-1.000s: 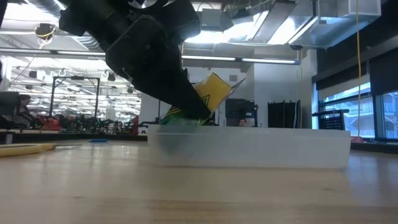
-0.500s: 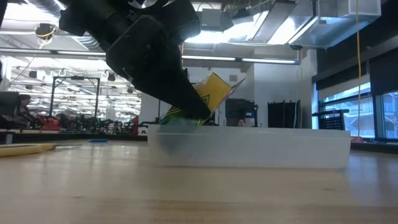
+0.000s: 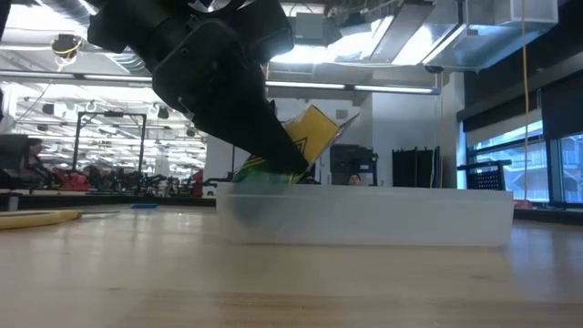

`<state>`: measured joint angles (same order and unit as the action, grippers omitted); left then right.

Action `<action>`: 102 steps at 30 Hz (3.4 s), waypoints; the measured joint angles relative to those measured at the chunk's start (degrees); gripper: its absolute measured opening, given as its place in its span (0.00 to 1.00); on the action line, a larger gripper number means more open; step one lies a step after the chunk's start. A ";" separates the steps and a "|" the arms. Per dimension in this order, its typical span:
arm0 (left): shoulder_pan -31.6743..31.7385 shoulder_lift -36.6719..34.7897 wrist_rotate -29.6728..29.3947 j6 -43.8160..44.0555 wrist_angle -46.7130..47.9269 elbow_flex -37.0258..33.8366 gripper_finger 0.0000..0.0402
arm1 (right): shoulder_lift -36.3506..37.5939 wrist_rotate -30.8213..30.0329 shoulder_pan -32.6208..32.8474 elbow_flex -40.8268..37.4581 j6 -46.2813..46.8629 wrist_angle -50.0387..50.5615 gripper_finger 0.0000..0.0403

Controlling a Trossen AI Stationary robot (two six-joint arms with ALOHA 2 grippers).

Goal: Pack school essentials
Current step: Put the yellow box of crayons into the transparent supply box, then put the yellow scissors into the transparent supply box

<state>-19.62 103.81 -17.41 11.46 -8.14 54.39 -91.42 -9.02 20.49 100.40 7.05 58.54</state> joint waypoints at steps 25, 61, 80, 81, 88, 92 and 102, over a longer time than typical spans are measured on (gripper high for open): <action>0.00 -0.18 -0.28 0.12 -0.45 0.07 0.95 | 0.00 0.00 -0.01 0.00 0.00 0.00 0.23; -12.53 -17.25 2.20 69.28 51.11 0.09 0.95 | -0.02 0.04 0.00 -0.02 0.00 -1.53 0.23; -13.86 -14.12 6.86 78.47 52.63 0.00 0.95 | -0.02 0.03 -0.02 -0.02 0.01 -1.75 0.23; -13.86 -14.12 6.86 78.51 52.73 0.00 0.95 | -0.02 0.03 -0.01 -0.02 0.01 -1.75 0.23; -14.25 -13.88 8.06 79.34 52.81 0.00 0.95 | -0.02 0.00 -0.02 -0.02 -4.05 -2.04 0.23; -14.21 -13.88 7.76 80.10 52.74 0.00 0.95 | -0.02 0.04 -0.01 -0.02 -7.33 -4.53 0.23; -14.08 -13.73 7.69 85.00 52.50 -2.80 0.95 | -0.02 5.11 0.00 -0.02 -8.96 -6.01 0.23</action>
<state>-33.69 90.08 -9.72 96.47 44.36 51.59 -91.44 -3.91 20.49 100.38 -1.91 52.53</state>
